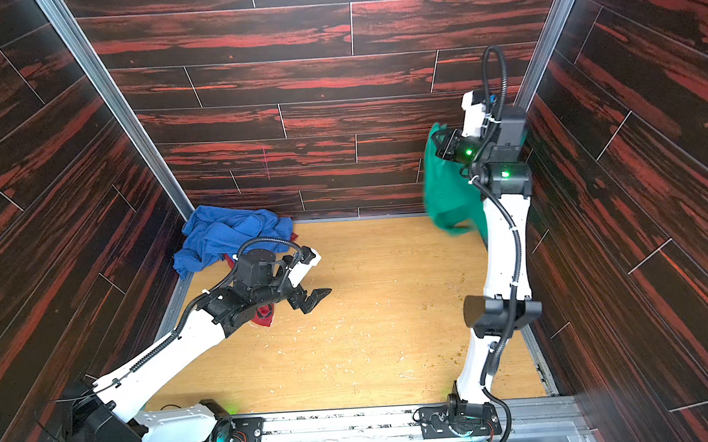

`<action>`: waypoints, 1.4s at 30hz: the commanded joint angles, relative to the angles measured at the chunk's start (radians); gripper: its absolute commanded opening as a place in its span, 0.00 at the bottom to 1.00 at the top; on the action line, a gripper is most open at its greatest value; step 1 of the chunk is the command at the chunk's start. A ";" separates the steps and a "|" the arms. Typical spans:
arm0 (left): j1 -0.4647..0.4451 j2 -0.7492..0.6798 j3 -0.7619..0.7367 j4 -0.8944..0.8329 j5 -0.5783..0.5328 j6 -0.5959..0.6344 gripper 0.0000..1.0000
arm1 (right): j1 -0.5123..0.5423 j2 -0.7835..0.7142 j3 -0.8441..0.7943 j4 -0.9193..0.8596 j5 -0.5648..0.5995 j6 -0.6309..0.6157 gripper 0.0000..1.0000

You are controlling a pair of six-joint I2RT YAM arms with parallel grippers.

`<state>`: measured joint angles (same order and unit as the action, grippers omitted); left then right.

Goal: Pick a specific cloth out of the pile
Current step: 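Lift the green cloth with the right gripper toward the far corner, then lower the green cloth to the floor and open the right gripper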

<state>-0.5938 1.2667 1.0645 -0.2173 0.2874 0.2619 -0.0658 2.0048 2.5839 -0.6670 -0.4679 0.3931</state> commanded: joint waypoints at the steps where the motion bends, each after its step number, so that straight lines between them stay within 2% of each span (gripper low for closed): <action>1: 0.002 -0.038 -0.001 -0.017 0.005 0.018 0.99 | 0.004 0.023 0.006 -0.005 -0.056 0.027 0.00; 7: 0.002 -0.035 -0.003 -0.020 0.003 0.020 0.99 | 0.003 0.025 -0.063 0.005 -0.084 0.026 0.00; 15: 0.002 -0.032 -0.003 -0.022 0.005 0.023 0.99 | -0.041 -0.090 -0.281 0.023 0.000 -0.017 0.00; 21: 0.002 -0.030 -0.004 -0.022 0.004 0.024 0.99 | -0.091 -0.168 -0.423 -0.010 -0.078 -0.088 0.00; 28: 0.001 -0.026 -0.005 -0.017 0.022 0.023 0.99 | -0.087 -0.190 -0.413 -0.075 -0.057 -0.147 0.00; 32: 0.002 -0.026 -0.005 -0.013 0.031 0.020 0.99 | -0.030 -0.153 -0.379 -0.122 -0.118 -0.177 0.00; 36: 0.002 -0.030 -0.007 -0.013 0.032 0.022 0.99 | 0.087 -0.127 -0.417 -0.127 -0.129 -0.213 0.00; 42: 0.002 -0.040 -0.012 -0.009 0.022 0.023 0.99 | 0.187 -0.123 -0.616 0.074 -0.199 -0.102 0.00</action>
<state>-0.5938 1.2655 1.0637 -0.2195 0.3000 0.2649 0.1139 1.8626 2.0418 -0.6838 -0.6052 0.2440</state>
